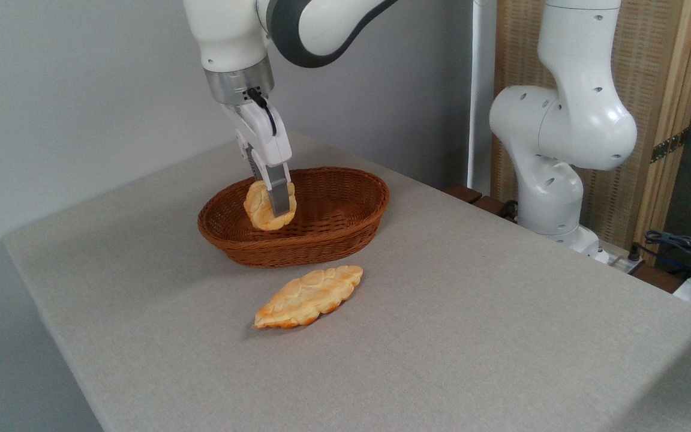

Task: Put bread into the basket
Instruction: 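Lower the bread slice into the basket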

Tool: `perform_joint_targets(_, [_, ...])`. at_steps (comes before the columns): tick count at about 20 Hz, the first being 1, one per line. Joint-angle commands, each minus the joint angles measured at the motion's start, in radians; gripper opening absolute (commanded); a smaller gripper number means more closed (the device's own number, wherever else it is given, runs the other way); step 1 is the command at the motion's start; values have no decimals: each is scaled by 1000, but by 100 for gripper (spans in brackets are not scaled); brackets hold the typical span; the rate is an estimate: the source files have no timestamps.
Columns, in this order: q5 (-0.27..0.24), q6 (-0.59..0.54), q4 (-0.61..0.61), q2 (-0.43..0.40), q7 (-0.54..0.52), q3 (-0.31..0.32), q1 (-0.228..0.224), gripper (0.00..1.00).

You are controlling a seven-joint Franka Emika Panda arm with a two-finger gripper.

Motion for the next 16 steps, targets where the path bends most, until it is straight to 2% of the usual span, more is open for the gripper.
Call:
perform_joint_targets(1, [-49,-11,-25,3,-69,-45,4,83])
perform_joint_targets(2, [-49,-6,-34,5,-83,-59,4,94])
perform_joint_targets(3, [-49,-3,-45,8,-81,-67,4,100])
perform_joint_targets(12, [-49,-1,-48,16,-78,-74,4,100])
perform_joint_targets(16, [-49,-4,-2,5,-87,-59,14,100])
